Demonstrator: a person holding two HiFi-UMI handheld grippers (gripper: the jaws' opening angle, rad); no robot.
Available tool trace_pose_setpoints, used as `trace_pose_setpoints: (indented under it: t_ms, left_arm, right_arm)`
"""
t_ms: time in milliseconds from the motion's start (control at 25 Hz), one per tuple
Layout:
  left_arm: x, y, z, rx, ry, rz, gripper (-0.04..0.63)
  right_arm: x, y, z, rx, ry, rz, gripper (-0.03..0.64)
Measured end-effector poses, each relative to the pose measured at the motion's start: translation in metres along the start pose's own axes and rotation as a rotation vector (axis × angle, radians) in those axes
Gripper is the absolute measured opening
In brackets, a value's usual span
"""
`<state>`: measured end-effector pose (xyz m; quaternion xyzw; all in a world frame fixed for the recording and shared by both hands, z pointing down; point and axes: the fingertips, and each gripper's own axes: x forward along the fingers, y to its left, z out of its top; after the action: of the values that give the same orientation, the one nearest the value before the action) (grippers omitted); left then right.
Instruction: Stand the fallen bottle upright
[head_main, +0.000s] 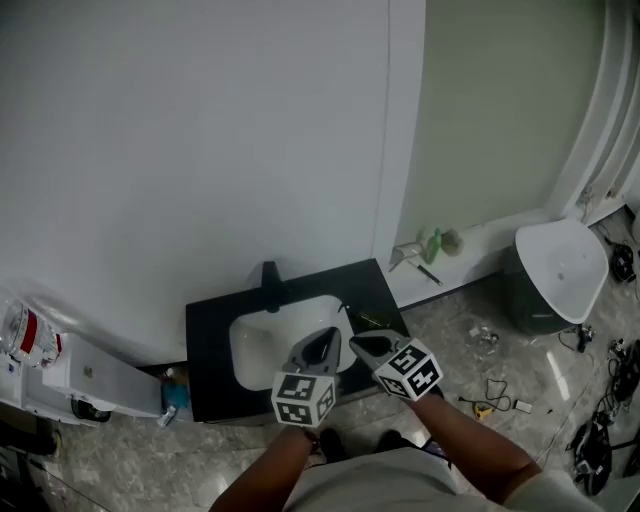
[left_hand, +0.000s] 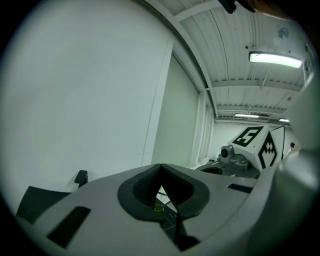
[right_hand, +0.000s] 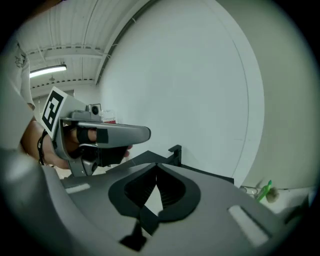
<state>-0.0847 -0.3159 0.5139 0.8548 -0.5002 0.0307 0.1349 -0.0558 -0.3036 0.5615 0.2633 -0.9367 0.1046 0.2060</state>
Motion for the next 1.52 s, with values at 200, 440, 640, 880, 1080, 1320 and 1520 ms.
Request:
trace_pose_setpoints:
  t_ms: [200, 440, 640, 880, 1080, 1320, 1520]
  left_arm:
    - [0.048, 0.038, -0.017, -0.036, 0.046, 0.064, 0.008]
    - [0.089, 0.076, -0.026, -0.062, 0.061, 0.112, 0.008]
    - [0.101, 0.105, -0.040, -0.084, 0.091, 0.173, 0.008]
    - [0.106, 0.141, -0.054, -0.125, 0.102, 0.268, 0.008]
    - [0.113, 0.157, -0.064, -0.150, 0.121, 0.301, 0.008]
    - [0.113, 0.159, -0.071, -0.160, 0.133, 0.315, 0.008]
    - [0.112, 0.152, -0.062, -0.180, 0.106, 0.298, 0.008]
  right_arm:
    - [0.051, -0.064, -0.025, 0.030, 0.161, 0.089, 0.032]
    - [0.124, -0.147, -0.069, -0.016, 0.438, 0.170, 0.124]
    - [0.184, -0.193, -0.125, -0.011, 0.707, 0.244, 0.127]
    - [0.233, -0.219, -0.196, -0.007, 0.955, 0.285, 0.132]
    - [0.249, -0.229, -0.236, -0.014, 1.046, 0.287, 0.140]
    - [0.251, -0.232, -0.237, -0.032, 1.001, 0.295, 0.124]
    - [0.234, -0.233, -0.201, -0.025, 0.843, 0.263, 0.120]
